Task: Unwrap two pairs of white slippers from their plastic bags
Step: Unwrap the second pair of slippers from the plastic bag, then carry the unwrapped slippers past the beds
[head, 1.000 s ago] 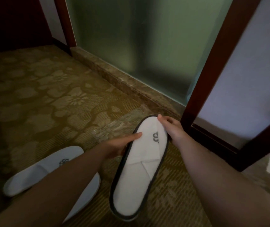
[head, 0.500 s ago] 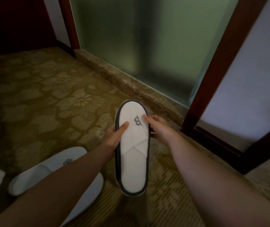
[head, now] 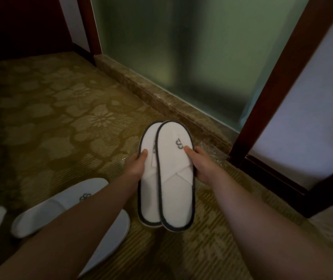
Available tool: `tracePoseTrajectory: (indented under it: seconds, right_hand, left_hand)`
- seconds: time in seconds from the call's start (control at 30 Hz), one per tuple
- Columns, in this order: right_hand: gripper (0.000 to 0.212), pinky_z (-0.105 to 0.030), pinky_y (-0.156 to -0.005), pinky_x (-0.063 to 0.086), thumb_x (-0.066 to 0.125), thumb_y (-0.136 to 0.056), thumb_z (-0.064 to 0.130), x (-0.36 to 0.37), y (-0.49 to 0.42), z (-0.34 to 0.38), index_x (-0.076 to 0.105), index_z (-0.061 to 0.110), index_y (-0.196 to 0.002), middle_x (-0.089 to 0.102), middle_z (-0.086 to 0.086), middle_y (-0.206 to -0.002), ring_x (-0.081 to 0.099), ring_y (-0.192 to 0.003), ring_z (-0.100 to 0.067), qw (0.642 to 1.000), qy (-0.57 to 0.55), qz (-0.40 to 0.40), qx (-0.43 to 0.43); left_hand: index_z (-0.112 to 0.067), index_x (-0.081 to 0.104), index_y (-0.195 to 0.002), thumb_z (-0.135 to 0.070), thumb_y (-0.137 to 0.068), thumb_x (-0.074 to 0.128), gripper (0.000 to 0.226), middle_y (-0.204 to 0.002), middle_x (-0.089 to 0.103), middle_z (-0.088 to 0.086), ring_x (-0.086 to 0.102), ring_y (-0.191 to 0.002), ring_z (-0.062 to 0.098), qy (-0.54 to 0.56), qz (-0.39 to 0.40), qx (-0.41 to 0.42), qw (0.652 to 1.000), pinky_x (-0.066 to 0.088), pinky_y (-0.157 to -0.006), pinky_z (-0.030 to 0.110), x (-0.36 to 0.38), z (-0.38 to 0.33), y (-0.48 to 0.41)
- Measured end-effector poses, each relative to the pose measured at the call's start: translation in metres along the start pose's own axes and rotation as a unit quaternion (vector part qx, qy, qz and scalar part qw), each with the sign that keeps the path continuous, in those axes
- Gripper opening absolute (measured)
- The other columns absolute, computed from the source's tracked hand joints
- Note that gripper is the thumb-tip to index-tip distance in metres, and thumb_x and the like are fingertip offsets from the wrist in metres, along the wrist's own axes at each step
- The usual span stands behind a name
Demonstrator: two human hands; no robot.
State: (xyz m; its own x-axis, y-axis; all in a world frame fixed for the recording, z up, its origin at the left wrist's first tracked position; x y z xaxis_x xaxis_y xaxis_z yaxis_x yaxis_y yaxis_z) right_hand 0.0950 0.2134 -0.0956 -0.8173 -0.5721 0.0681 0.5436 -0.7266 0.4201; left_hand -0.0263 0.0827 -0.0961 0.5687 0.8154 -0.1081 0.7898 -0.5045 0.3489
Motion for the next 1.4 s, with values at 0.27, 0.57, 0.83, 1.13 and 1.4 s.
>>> tracePoseTrajectory:
  seconds: [0.27,0.57,0.83,1.13,1.4]
  right_hand:
    - [0.037,-0.03,-0.082,0.043,0.051,-0.095,0.026,-0.018,-0.012,-0.013,0.055,0.002,-0.123,0.059,-0.019,-0.123,0.057,-0.104,-0.03,0.984,0.091,-0.151,-0.039]
    - [0.037,-0.023,-0.08,0.038,0.05,-0.096,0.023,-0.01,0.001,-0.043,0.053,0.003,-0.127,0.059,-0.014,-0.125,0.053,-0.1,-0.018,0.978,0.135,-0.155,-0.025]
    - [0.039,-0.027,-0.088,0.044,0.051,-0.095,0.02,-0.011,0.067,-0.033,0.051,0.004,-0.131,0.058,-0.013,-0.128,0.056,-0.112,-0.022,0.975,0.135,-0.172,0.036]
    - [0.038,-0.032,-0.087,0.044,0.051,-0.095,0.02,-0.002,0.164,0.04,0.051,0.004,-0.13,0.058,-0.018,-0.128,0.055,-0.118,-0.033,0.961,0.203,-0.151,0.108]
    - [0.059,-0.041,-0.106,0.036,0.047,-0.096,0.032,0.047,0.224,0.179,0.026,0.017,-0.149,0.032,-0.013,-0.153,0.037,-0.136,-0.033,0.947,0.27,-0.087,0.148]
  left_hand:
    - [0.001,0.054,-0.129,-0.03,-0.099,0.038,0.046,-0.129,0.058,0.019,0.054,-0.118,0.032,-0.072,-0.067,0.018,0.995,0.038,-0.087,0.029,-0.008,0.02,-0.015]
    - [-0.003,0.054,-0.13,-0.038,-0.097,0.038,0.051,-0.131,0.056,0.018,0.051,-0.121,0.035,-0.145,-0.073,-0.061,0.985,0.039,-0.098,0.035,-0.019,0.065,-0.014]
    - [-0.003,0.058,-0.126,-0.035,-0.098,0.041,0.045,-0.128,0.059,0.019,0.055,-0.117,0.032,-0.174,-0.029,-0.103,0.979,0.034,-0.085,0.025,-0.035,0.048,0.04]
    - [-0.001,0.057,-0.127,-0.03,-0.099,0.041,0.044,-0.132,0.057,0.017,0.053,-0.114,0.025,-0.17,-0.057,-0.152,0.972,0.033,-0.086,0.023,-0.091,-0.04,0.13]
    - [-0.006,0.058,-0.121,-0.038,-0.098,0.037,0.045,-0.114,0.061,0.018,0.057,-0.103,0.031,-0.184,-0.091,-0.179,0.962,0.039,-0.082,0.031,-0.153,-0.165,0.185]
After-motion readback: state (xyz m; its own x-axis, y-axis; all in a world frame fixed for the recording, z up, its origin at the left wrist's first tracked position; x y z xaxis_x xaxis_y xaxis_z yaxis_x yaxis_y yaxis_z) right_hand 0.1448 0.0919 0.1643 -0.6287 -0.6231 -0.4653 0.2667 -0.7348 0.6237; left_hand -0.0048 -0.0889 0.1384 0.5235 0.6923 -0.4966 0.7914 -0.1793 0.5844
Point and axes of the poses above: each hand's wrist, its own y-axis away from the middle knuckle, its own x-axis out of the palm, z = x × y, the point moved 2 cm from there along -y, towards the middle knuckle
